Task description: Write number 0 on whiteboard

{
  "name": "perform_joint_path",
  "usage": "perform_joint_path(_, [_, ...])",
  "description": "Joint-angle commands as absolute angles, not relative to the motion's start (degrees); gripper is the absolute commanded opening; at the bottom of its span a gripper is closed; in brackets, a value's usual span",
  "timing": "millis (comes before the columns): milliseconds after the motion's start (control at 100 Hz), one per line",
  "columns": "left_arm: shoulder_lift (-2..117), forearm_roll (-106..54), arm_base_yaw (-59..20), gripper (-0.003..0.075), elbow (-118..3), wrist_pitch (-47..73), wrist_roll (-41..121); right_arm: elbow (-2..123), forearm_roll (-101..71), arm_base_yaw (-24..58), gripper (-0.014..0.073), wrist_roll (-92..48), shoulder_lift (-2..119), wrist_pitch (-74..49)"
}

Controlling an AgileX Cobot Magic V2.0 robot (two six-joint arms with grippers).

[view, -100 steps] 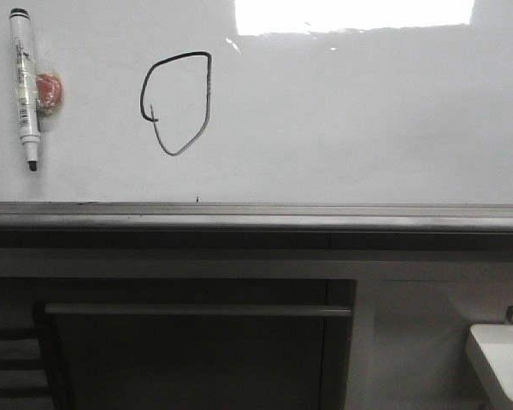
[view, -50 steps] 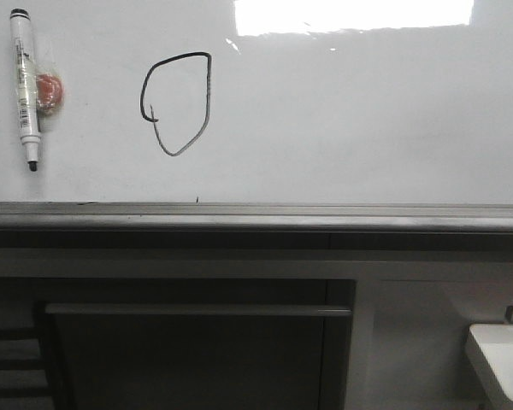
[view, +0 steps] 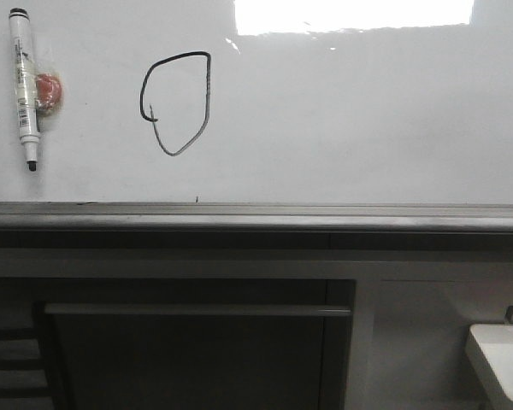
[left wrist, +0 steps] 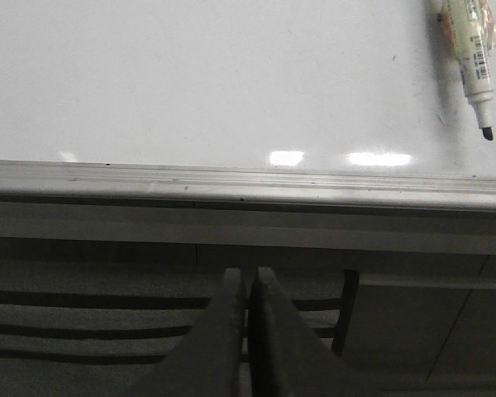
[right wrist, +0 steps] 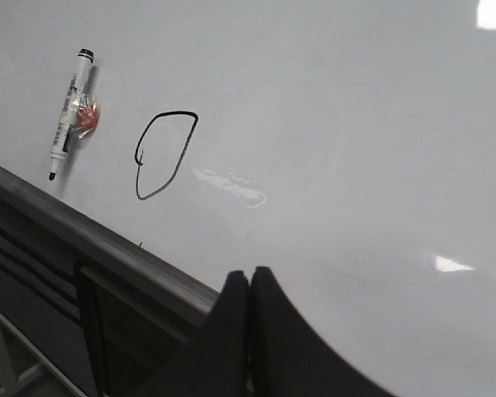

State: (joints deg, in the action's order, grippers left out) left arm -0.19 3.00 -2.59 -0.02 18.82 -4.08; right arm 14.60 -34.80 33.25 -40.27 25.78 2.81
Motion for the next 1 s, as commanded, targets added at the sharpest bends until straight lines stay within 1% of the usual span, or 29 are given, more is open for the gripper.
perform_joint_path(0, [-1.74, 2.53, -2.46, -0.0020, 0.70, 15.51, -4.48, 16.07, -34.65, 32.75, -0.0047, -40.74, 25.75, 7.06])
perform_joint_path(390, [-1.74, 2.53, -2.46, -0.0020, 0.70, 15.51, -4.48, 16.07, -34.65, 32.75, -0.0047, -40.74, 25.75, 7.06])
perform_joint_path(480, [-1.74, 2.53, -2.46, -0.0020, 0.70, 15.51, -4.48, 16.17, -34.14, 32.75, -0.0047, -39.89, 25.66, 9.05])
perform_joint_path(530, [-1.74, 2.53, -2.46, -0.0020, 0.70, 15.51, -4.48, 16.17, -30.19, 32.32, -0.0047, -36.02, 25.31, 9.34])
perform_joint_path(650, [-1.74, 2.53, -2.46, -0.0020, 0.70, 15.51, -4.48, 16.17, -8.22, 29.76, -0.0047, -10.32, 23.68, 9.37])
perform_joint_path(690, [-1.74, 2.53, -2.46, -0.0020, 0.70, 15.51, -4.48, 16.17, -2.70, 28.24, -0.0047, -5.03, 22.93, 9.37])
perform_joint_path(840, [-1.74, 2.53, -2.46, -0.0020, 0.70, 15.51, -4.48, 16.17, 0.59, 22.35, -0.0047, -3.33, 20.61, 7.82])
perform_joint_path(990, [-1.74, 2.53, -2.46, -0.0020, 0.70, 15.51, -4.48, 16.17, 1.38, 13.42, -0.0047, -3.33, 17.84, 6.59])
